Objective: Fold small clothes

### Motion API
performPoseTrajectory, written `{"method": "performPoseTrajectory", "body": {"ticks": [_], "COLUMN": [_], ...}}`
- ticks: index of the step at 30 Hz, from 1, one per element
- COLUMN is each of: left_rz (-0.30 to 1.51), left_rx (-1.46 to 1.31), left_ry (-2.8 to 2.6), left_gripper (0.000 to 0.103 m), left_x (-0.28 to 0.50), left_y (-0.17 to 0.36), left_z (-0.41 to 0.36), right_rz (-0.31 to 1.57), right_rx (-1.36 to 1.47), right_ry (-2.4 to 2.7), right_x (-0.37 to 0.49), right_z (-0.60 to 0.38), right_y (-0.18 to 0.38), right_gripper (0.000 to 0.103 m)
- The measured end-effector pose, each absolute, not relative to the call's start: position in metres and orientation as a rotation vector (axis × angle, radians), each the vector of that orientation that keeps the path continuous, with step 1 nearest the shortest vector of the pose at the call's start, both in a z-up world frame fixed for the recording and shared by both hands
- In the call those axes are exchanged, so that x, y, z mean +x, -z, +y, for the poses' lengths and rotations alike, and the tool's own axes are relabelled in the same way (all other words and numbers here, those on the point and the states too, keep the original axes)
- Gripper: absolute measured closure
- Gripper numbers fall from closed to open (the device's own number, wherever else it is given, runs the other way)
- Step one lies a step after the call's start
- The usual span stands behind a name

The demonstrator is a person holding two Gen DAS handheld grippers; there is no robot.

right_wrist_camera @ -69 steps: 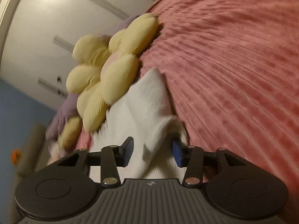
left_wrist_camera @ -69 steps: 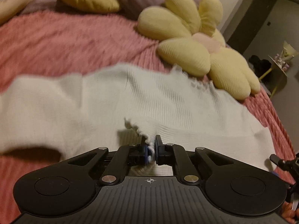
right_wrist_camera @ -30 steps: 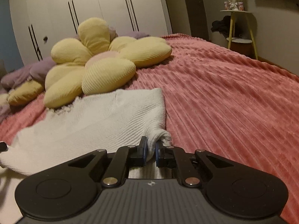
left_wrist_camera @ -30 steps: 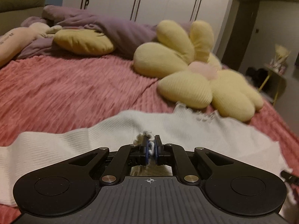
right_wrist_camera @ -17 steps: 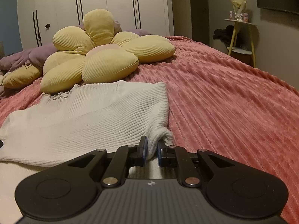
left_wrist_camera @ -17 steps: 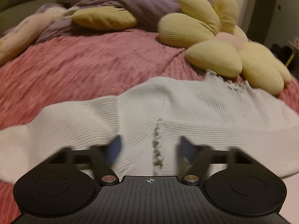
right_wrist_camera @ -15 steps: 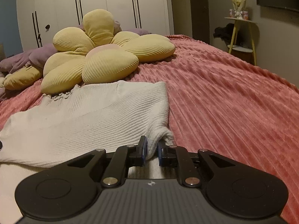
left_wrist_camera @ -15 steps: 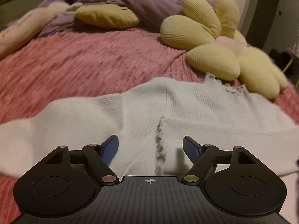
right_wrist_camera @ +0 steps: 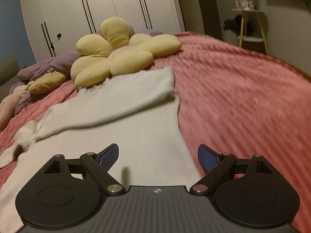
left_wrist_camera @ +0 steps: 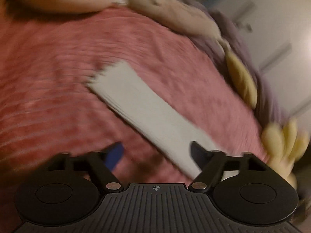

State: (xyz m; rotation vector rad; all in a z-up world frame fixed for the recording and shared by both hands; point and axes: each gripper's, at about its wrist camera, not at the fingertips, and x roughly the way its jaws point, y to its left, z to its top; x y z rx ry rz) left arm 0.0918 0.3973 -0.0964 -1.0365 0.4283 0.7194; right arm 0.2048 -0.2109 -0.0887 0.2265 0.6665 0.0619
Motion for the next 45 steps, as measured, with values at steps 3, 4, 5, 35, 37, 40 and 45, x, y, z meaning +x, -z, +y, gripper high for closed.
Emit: {"method": "performPoseTrajectory", "body": {"ticks": [3, 4, 5, 35, 37, 40, 45], "left_rz": [0.374, 0.347, 0.311, 0.692, 0.706, 0.729, 0.734], "left_rx": [-1.14, -1.176, -1.22, -0.33, -0.295, -0.324, -0.344], "left_ry": [-0.728, -0.744, -0.75, -0.165, -0.232, -0.31, -0.376], "left_gripper": [0.045, 0.047, 0.051, 0.017, 0.016, 0.016, 0.016], "left_x": [0.085, 0.082, 0.078, 0.238, 0.229, 0.229, 0.22], "left_y": [0.105, 0.109, 0.113, 0.059, 0.066, 0.072, 0.085], "left_z": [0.424, 0.432, 0.439, 0.147, 0.164, 0.189, 0.215], "right_rz": [0.687, 0.692, 0.691, 0.751, 0.763, 0.82, 0.898], "right_rx": [0.215, 0.21, 0.207, 0.267, 0.302, 0.377, 0.441], "right_ry": [-0.054, -0.052, -0.05, -0.287, -0.355, -0.47, -0.562], "right_x": [0.199, 0.2, 0.2, 0.221, 0.238, 0.274, 0.318], "right_z": [-0.208, -0.206, -0.205, -0.195, -0.185, -0.156, -0.097], "right_y": [0.087, 0.085, 0.083, 0.07, 0.066, 0.071, 0.09], "right_gripper": [0.014, 0.014, 0.014, 0.026, 0.028, 0.039, 0.046]}}
